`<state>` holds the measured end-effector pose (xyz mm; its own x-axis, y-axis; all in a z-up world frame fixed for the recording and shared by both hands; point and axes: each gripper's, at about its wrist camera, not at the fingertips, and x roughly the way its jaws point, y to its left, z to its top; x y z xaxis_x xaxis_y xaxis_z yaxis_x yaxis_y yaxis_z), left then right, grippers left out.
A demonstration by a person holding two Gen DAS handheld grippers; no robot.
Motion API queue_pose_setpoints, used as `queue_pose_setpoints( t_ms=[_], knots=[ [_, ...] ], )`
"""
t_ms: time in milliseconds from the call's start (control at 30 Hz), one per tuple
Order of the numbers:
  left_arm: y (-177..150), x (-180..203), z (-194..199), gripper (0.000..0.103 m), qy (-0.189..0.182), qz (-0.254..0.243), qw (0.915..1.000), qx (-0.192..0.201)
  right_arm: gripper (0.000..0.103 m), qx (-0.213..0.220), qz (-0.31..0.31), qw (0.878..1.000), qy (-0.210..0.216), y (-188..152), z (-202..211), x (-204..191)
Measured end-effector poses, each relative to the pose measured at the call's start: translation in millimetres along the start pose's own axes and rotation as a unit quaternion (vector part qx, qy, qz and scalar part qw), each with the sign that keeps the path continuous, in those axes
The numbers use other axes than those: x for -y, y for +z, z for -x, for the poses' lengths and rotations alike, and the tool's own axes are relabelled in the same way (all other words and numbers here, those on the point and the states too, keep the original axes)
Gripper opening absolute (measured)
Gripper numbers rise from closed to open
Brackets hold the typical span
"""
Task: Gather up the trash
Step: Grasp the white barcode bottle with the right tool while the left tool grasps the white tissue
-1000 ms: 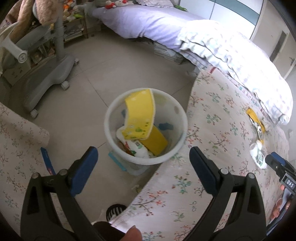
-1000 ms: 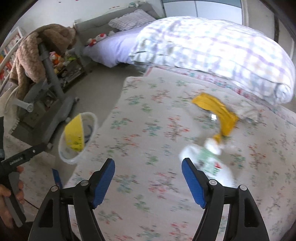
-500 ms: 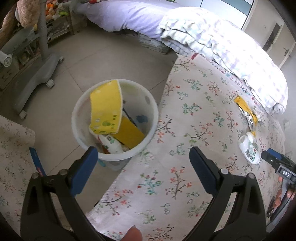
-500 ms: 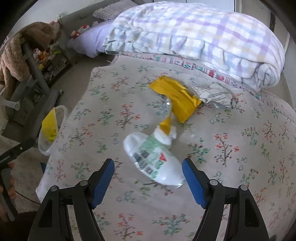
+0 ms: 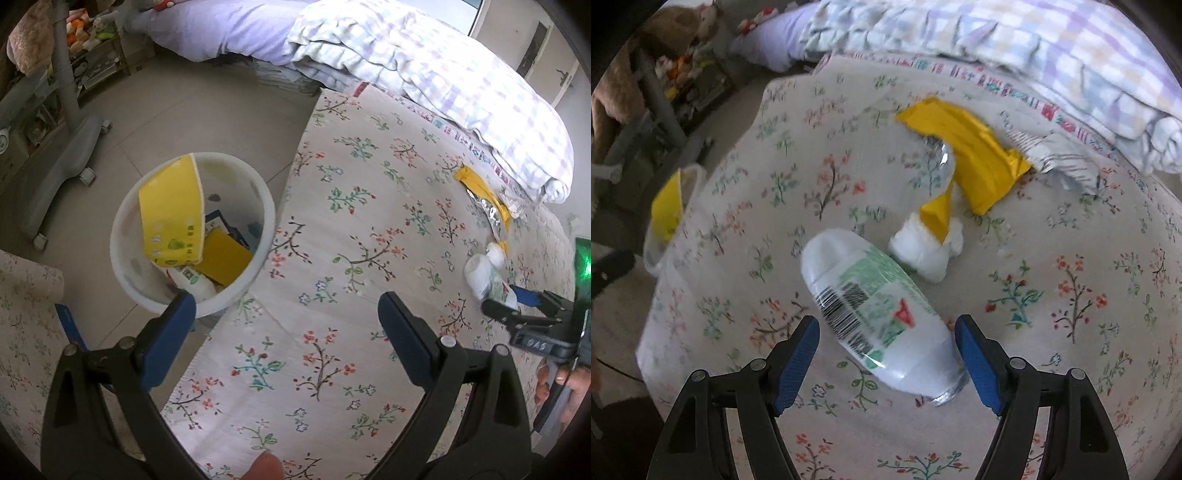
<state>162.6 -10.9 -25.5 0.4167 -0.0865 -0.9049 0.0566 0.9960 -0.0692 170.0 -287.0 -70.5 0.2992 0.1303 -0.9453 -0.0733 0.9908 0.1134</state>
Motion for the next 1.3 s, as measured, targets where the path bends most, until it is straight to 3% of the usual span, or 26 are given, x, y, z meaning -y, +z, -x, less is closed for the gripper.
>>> queue_pose_setpoints(
  t_ms=[100, 267, 300, 500, 767, 1200, 1300],
  knots=[
    [-1, 6, -1, 0.099, -0.001, -0.004, 1.0, -0.001, 0.052, -0.007, 0.023, 0.999, -0.022, -5, -2, -10],
    [-2, 19, 0, 0.099, -0.004, -0.015, 0.9999, 0.0, 0.043, 0.006, 0.019, 1.0, -0.012, -11, 14, -14],
    [-2, 21, 0, 0.099, -0.004, -0.017, 0.9998, 0.0, 0.036, 0.01, 0.019, 1.0, -0.008, -14, 20, -13],
    [-3, 43, -2, 0.099, -0.01, -0.034, 0.9994, -0.001, 0.036, 0.032, 0.012, 0.999, 0.002, -27, 49, -1],
    [-8, 86, -5, 0.099, -0.03, -0.063, 0.9976, 0.001, 0.036, 0.071, -0.042, 0.996, 0.018, -46, 90, 34],
    [-14, 176, -23, 0.098, -0.063, -0.132, 0.989, 0.021, 0.036, 0.072, -0.155, 0.985, 0.011, -72, 97, 117],
    [-14, 193, -31, 0.09, -0.077, -0.147, 0.9854, 0.035, 0.036, 0.074, -0.163, 0.984, 0.01, -75, 98, 124]
  ],
)
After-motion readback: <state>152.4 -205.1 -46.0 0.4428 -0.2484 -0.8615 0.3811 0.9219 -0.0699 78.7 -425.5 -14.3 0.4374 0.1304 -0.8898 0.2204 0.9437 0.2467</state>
